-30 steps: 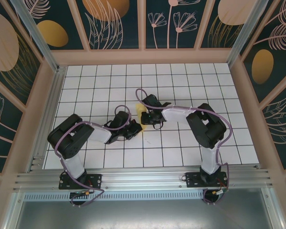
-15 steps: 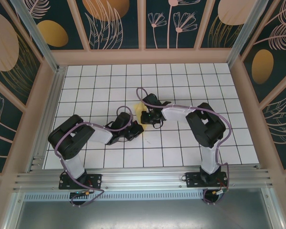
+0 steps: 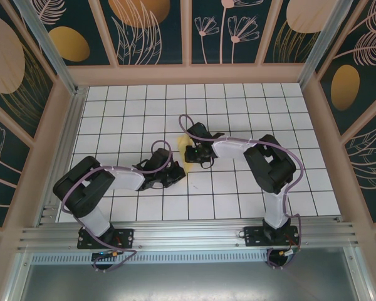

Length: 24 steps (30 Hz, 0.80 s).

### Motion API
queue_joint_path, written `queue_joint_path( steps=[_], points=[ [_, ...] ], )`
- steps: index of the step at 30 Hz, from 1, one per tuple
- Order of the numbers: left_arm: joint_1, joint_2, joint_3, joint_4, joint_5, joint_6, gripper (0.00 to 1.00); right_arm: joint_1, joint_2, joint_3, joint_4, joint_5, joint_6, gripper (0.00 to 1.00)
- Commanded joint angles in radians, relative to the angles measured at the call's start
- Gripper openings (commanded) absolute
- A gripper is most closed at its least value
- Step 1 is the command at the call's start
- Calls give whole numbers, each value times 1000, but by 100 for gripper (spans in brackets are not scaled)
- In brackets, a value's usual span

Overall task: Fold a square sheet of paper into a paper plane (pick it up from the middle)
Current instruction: Fourth fold the wing at the center of the table.

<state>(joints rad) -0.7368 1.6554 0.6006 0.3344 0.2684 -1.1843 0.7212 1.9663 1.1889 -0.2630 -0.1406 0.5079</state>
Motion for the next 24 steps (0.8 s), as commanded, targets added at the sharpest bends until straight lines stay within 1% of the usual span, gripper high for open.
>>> queue_joint_path(
  steps=[1, 4, 9, 12, 15, 19, 24],
  points=[
    [23, -72, -31, -29, -33, 4, 0, 6, 131, -55, -84, 6, 20, 23],
    [52, -115, -75, 79, -35, -48, 0, 6, 131, -54, -82, 1, 18, 23],
    [83, -117, -58, 108, -70, -69, 0, 6, 131, -55, -81, -1, 18, 21],
    [125, -94, -54, 152, -79, -69, 0, 5, 131, -59, -76, -2, 17, 21],
    [152, -52, -27, 205, -71, -28, 4, 4, 134, -57, -76, -4, 18, 23],
    [168, 24, 46, 224, -66, 74, 9, -8, 146, -48, -92, -7, 30, 26],
    [178, 110, 110, 243, -61, 182, 13, -16, 161, -41, -121, 19, 31, 27]
  ],
)
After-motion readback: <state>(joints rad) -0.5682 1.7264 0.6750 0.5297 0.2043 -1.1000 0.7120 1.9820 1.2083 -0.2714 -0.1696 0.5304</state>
